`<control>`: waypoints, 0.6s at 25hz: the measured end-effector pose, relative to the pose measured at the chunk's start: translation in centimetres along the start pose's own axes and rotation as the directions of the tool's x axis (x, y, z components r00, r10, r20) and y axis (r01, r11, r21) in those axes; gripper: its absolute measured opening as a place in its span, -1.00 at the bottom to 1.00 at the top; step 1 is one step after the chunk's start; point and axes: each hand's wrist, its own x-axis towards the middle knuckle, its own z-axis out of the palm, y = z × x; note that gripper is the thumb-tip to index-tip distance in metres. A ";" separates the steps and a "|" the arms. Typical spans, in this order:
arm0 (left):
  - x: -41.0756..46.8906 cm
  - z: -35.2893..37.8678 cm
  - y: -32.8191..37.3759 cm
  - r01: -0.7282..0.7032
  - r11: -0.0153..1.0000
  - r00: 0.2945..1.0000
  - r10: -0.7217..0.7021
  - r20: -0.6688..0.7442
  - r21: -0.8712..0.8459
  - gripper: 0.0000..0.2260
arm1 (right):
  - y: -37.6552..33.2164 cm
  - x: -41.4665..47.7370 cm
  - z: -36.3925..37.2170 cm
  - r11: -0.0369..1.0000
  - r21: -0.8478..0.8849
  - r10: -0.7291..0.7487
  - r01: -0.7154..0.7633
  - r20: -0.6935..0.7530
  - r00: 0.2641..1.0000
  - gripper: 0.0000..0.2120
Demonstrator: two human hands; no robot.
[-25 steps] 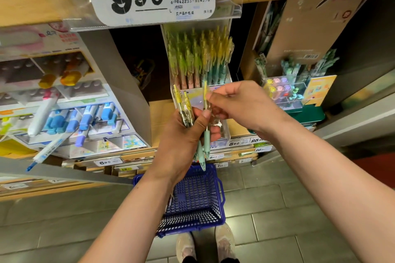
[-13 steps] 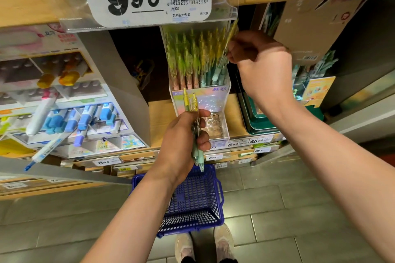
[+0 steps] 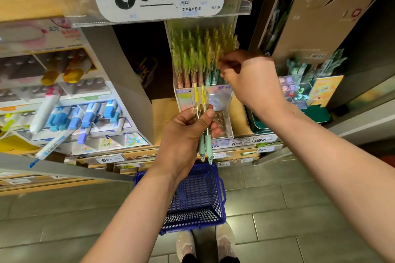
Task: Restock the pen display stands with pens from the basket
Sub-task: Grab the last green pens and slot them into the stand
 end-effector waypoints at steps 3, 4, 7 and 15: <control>0.1 0.1 0.3 0.009 0.997 1.000 -0.009 -0.001 -0.082 -0.70 | -0.4 -0.1 -0.1 0.996 -0.017 0.092 -0.092 0.020 0.996 -0.77; 0.1 0.1 0.3 0.011 0.995 1.000 -0.012 -0.003 -0.096 -0.72 | -0.6 -0.6 -0.2 0.989 0.022 0.148 -0.150 0.047 0.988 -0.71; 0.1 0.2 0.5 0.000 0.998 1.000 0.000 -0.008 -0.067 -0.79 | -1.3 -2.5 -0.5 0.868 0.322 0.256 -0.378 0.361 0.897 -0.63; -0.7 0.3 0.2 -0.016 0.990 0.998 0.024 -0.051 0.142 -0.66 | -1.8 -3.2 -2.3 0.592 0.644 0.329 -0.485 0.357 0.874 -0.91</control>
